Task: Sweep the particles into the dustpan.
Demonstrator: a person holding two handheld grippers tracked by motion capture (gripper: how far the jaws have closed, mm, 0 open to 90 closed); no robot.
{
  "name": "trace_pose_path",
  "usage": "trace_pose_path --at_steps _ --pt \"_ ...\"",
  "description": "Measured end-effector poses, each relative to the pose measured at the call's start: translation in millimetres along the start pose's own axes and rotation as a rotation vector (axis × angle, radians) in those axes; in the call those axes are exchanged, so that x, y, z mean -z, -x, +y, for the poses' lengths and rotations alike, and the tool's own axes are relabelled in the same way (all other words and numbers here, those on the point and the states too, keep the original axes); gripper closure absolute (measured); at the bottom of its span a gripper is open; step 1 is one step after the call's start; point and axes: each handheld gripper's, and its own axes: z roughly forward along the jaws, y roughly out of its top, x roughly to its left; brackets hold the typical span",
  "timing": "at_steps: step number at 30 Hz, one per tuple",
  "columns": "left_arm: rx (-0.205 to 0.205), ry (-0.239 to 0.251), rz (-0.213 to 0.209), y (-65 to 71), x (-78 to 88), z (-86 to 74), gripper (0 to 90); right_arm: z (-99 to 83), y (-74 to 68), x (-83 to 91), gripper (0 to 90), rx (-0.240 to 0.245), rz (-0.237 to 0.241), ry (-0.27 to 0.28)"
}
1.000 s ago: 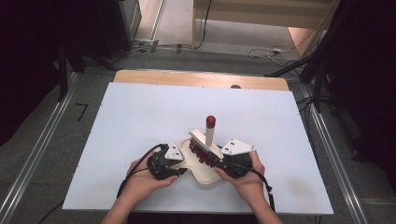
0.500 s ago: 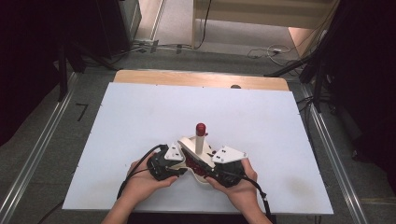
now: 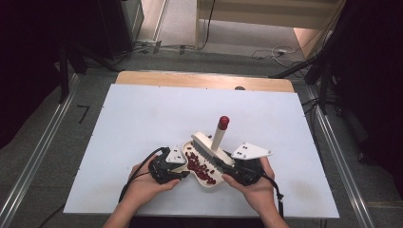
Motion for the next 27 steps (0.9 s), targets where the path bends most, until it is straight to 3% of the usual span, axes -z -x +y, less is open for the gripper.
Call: trace_pose_path --at_steps 7,13,17,22,24,27 --pt "0.014 -0.004 -0.003 -1.4 1.0 -1.9 66.2 6.6 36.5 9.1 65.6 -0.037 -0.081 0.053" --pt "0.021 0.001 0.0 -3.5 1.9 -3.2 66.2 5.8 63.1 -15.7 65.6 -0.058 -0.14 -0.003" --pt "0.015 -0.012 0.0 -5.7 4.1 -4.1 66.2 4.5 72.5 -34.3 65.6 -0.05 -0.175 -0.039" --pt "0.021 -0.015 0.004 -9.0 7.7 -6.7 66.2 1.8 77.5 -50.6 65.5 -0.03 -0.253 -0.079" --pt "0.024 -0.016 0.008 -10.4 9.2 -8.2 66.2 2.5 77.2 -51.1 65.6 -0.05 -0.246 -0.077" --pt "0.027 -0.021 0.005 -11.5 10.3 -9.4 66.2 2.1 69.9 -52.3 65.6 -0.043 -0.217 -0.08"
